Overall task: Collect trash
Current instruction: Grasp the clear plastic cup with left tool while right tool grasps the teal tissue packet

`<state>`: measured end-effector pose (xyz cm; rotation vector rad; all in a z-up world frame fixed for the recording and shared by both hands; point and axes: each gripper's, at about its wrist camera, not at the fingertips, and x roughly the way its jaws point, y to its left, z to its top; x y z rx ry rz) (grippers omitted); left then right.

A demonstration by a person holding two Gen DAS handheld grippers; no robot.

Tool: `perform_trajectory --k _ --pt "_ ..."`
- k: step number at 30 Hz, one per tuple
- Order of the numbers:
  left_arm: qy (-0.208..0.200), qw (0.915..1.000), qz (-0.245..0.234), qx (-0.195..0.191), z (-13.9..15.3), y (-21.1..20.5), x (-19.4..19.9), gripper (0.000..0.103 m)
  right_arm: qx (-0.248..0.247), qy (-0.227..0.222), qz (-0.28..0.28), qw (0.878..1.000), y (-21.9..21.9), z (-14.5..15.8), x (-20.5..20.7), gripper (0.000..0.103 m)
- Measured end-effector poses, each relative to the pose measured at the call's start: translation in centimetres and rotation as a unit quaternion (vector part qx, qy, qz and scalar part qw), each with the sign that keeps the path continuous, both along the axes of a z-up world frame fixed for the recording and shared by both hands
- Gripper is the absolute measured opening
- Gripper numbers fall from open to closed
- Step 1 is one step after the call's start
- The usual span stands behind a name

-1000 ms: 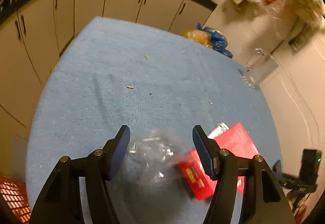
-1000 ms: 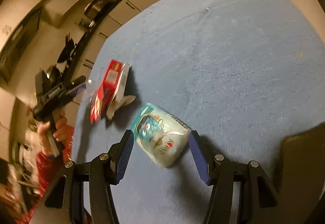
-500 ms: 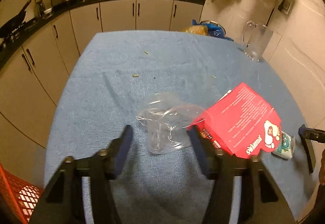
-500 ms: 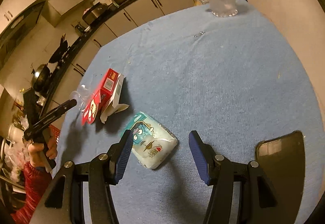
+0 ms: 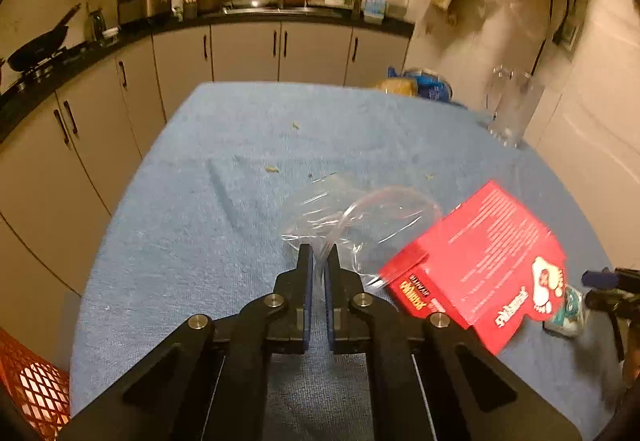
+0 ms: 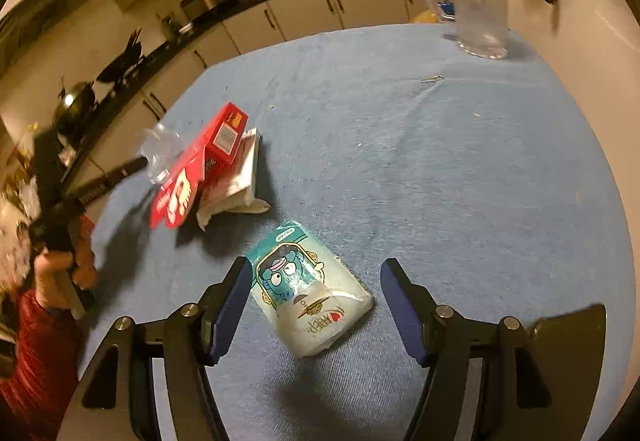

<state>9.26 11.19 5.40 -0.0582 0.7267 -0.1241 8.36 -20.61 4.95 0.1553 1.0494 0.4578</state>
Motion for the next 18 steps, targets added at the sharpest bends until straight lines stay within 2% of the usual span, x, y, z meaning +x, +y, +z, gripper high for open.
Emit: perform_trajectory --k 2,4,9,11,15,18 --pt "-0.006 0.9999 -0.002 -0.008 0.1 0.2 -0.4 0.005 -0.011 -0.005 0.016 1.000 0.8 -0.3 0.0 0.073" --pt "-0.011 0.9999 -0.003 0.000 0.3 -0.1 -0.7 0.005 -0.022 -0.007 0.040 0.999 1.7 -0.7 -0.1 0.074" --pt "-0.018 0.9998 -0.009 0.004 1.0 -0.4 -1.2 0.005 -0.097 -0.029 0.075 0.992 3.7 -1.5 -0.8 0.074" --pt "-0.019 0.9998 -0.009 0.002 1.2 -0.4 -1.7 0.005 -0.110 -0.035 0.085 0.990 4.2 -1.5 -1.1 0.074" --pt "-0.027 0.9996 -0.012 -0.001 1.9 -0.4 -2.9 0.005 -0.164 -0.052 0.105 0.979 5.5 -2.0 -2.2 0.074" --pt "-0.032 0.9993 -0.016 -0.005 2.3 -0.6 -3.8 0.005 -0.153 -0.048 0.105 0.981 5.3 -2.1 -2.0 0.074"
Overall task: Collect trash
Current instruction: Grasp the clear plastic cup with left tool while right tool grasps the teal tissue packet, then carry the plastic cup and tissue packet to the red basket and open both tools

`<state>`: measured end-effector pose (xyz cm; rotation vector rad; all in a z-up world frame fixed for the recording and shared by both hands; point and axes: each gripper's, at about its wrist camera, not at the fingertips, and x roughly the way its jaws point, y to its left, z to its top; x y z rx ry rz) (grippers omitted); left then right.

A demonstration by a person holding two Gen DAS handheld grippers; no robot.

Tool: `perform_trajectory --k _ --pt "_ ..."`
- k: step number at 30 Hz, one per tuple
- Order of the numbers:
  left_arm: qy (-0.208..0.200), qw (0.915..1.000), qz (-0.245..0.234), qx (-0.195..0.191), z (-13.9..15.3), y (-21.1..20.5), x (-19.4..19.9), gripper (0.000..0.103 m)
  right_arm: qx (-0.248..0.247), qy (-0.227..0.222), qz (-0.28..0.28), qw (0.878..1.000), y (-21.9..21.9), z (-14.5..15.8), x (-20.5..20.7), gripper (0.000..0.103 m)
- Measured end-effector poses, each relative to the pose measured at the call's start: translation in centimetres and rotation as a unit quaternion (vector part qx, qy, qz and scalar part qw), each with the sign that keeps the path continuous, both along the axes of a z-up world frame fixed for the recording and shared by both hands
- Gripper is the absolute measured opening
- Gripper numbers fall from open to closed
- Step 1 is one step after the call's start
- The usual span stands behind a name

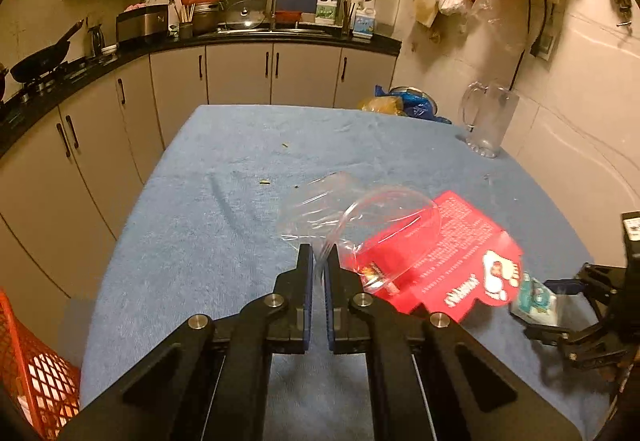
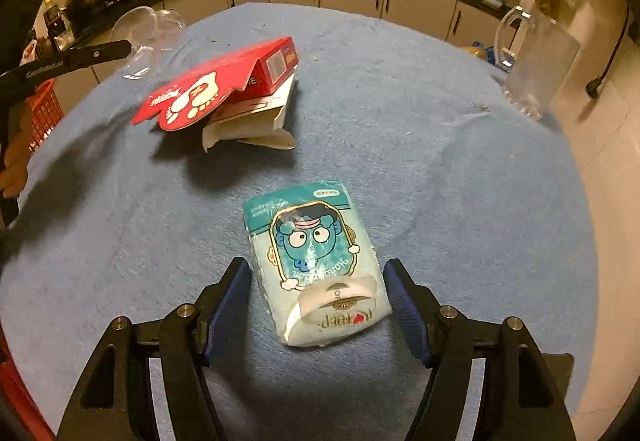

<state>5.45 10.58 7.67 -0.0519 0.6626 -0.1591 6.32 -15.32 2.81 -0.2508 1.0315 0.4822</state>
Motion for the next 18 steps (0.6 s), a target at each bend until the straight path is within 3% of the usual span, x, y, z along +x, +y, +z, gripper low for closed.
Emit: perform_trajectory --k 3,4,10,18 --pt "-0.005 1.0000 -0.003 -0.003 0.3 -0.4 -1.1 0.005 0.019 0.003 -0.014 1.000 -0.3 -0.1 0.3 0.072" --pt "-0.006 1.0000 -0.004 -0.005 0.3 -0.5 -1.4 0.005 0.023 0.000 -0.019 1.000 -0.5 -0.1 0.2 0.063" --pt "-0.005 0.9999 -0.010 -0.010 0.5 -1.3 -3.5 0.005 0.069 -0.008 -0.039 0.997 -0.4 1.0 -1.4 0.049" --pt "-0.008 0.9998 -0.004 -0.016 0.7 -1.2 -7.2 0.005 0.160 -0.029 -0.036 0.986 2.7 4.9 -6.1 0.049"
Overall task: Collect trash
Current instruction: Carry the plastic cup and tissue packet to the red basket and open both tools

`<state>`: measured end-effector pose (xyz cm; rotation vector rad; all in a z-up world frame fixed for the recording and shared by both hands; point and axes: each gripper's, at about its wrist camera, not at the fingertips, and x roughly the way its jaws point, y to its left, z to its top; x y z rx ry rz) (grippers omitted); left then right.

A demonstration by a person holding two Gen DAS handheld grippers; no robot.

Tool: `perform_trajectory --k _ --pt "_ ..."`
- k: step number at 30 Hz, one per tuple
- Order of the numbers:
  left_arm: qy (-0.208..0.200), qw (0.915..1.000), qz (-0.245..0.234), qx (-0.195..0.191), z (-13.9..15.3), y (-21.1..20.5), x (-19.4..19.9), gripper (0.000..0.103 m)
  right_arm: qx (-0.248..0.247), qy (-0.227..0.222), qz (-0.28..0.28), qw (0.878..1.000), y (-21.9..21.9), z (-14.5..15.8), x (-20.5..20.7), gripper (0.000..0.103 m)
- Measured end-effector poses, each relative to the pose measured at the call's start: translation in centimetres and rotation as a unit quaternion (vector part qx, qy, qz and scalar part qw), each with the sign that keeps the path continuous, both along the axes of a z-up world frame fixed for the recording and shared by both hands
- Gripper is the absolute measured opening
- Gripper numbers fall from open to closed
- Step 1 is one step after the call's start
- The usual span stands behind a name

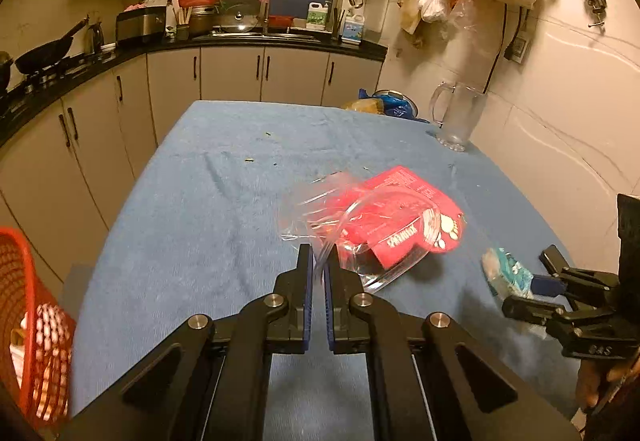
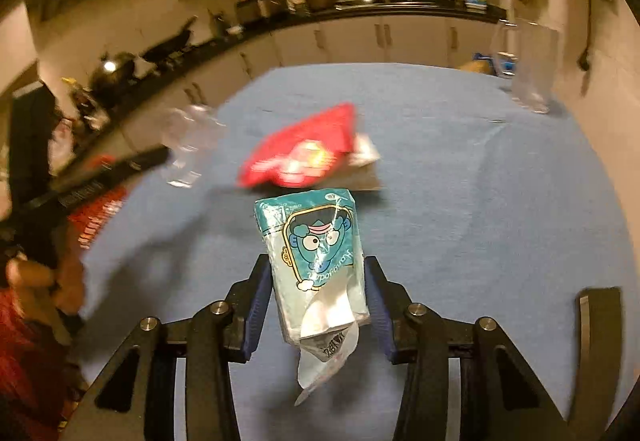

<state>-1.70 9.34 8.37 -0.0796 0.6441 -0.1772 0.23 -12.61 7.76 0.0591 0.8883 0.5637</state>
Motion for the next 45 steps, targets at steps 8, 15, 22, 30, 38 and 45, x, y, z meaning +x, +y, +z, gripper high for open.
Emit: perform_trajectory --k 8,15,22,30,38,45 --pt "-0.011 0.9995 0.031 0.004 1.3 2.9 -4.9 0.005 0.032 0.012 0.045 0.998 6.0 0.7 -1.2 0.049" --pt "-0.035 0.9962 0.079 -0.002 3.4 7.7 -10.2 0.005 0.045 0.005 0.098 0.994 12.3 1.6 -1.7 0.050" --pt "-0.050 0.9871 0.152 -0.003 5.1 14.0 -14.0 0.005 0.063 -0.014 0.158 0.985 18.9 3.9 -2.9 0.050" --pt "-0.043 0.9737 0.223 -0.007 4.6 20.2 -16.6 0.005 0.084 -0.024 0.215 0.973 26.5 6.3 -4.1 0.050" --pt "-0.018 0.9667 0.254 -0.022 2.3 24.1 -16.6 0.005 0.097 0.007 0.246 0.964 32.9 6.2 -3.5 0.051" --pt "-0.009 0.9626 0.271 -0.009 0.9 25.8 -16.3 0.005 0.106 0.038 0.239 0.964 35.4 5.4 -2.0 0.052"
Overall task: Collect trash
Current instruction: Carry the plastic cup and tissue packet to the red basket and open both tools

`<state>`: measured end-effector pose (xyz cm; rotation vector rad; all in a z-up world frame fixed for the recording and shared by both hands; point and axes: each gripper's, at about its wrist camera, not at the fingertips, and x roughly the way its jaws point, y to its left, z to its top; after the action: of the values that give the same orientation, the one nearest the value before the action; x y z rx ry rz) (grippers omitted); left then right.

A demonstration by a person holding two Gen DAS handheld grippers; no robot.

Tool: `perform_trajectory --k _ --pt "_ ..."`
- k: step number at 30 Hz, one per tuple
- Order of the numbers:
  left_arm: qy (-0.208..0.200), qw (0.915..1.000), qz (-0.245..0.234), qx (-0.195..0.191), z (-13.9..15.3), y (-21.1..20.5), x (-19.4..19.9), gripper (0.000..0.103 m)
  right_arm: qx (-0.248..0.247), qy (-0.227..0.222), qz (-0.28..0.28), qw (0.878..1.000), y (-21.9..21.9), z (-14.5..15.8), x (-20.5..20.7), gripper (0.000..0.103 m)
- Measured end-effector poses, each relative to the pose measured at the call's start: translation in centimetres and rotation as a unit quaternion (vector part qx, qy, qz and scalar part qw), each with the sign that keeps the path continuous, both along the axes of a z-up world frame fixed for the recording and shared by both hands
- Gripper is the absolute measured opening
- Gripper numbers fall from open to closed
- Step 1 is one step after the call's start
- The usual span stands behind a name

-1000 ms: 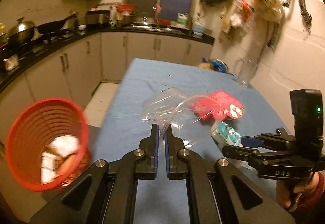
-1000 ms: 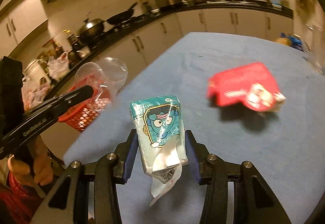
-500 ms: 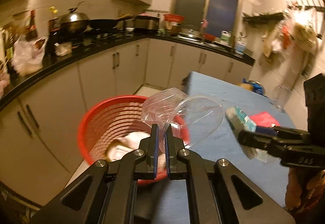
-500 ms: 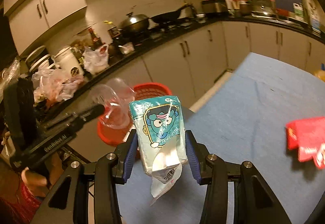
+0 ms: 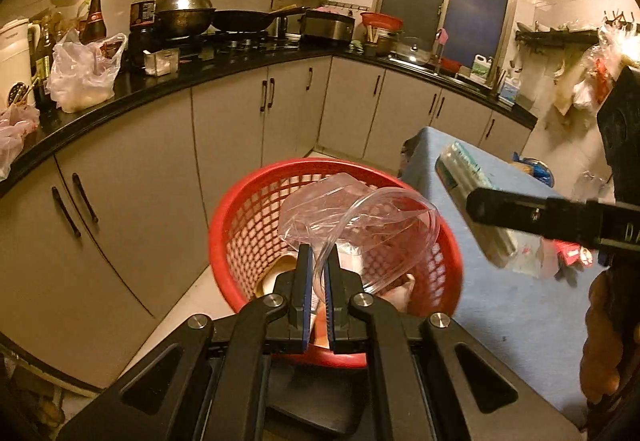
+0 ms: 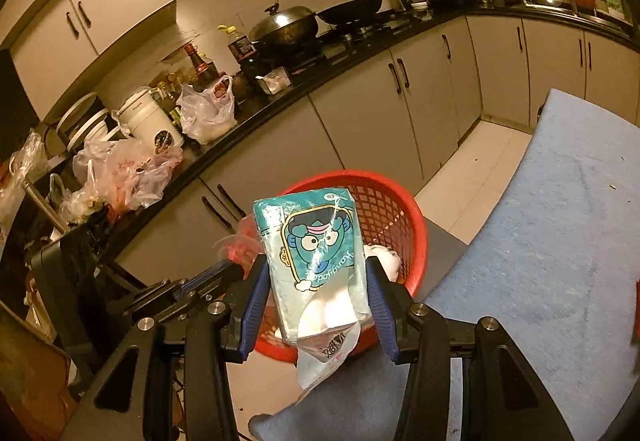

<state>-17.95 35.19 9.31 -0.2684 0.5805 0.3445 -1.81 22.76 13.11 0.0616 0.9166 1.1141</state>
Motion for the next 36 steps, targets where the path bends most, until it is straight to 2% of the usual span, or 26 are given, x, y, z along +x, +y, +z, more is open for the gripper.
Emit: perform_trajectory --k 9,19,22,26,32,36 --pt "0.008 0.9999 0.008 0.010 -0.6 0.8 0.7 0.005 -0.002 0.035 -0.008 0.999 1.6 -1.5 1.9 0.054" --pt "0.010 0.9998 0.008 0.016 -0.6 0.8 0.8 0.005 -0.010 0.047 -0.014 0.999 2.3 -2.4 2.6 0.060" --pt "0.008 0.9998 0.008 0.015 -0.6 0.7 0.7 0.010 -0.009 0.047 -0.015 0.999 2.3 -2.3 2.7 0.062" --pt "0.004 0.9997 0.013 0.019 -0.4 0.7 0.6 0.031 -0.004 0.048 -0.016 0.999 1.9 -2.0 2.8 0.062" --pt "-0.002 0.9996 0.017 0.023 0.1 0.3 0.2 0.032 0.011 0.048 -0.021 0.999 0.2 -1.4 2.5 0.062" --pt "-0.005 0.9994 0.014 0.032 0.7 -0.9 0.2 0.038 0.017 0.046 -0.026 0.998 -1.6 -1.2 2.2 0.062"
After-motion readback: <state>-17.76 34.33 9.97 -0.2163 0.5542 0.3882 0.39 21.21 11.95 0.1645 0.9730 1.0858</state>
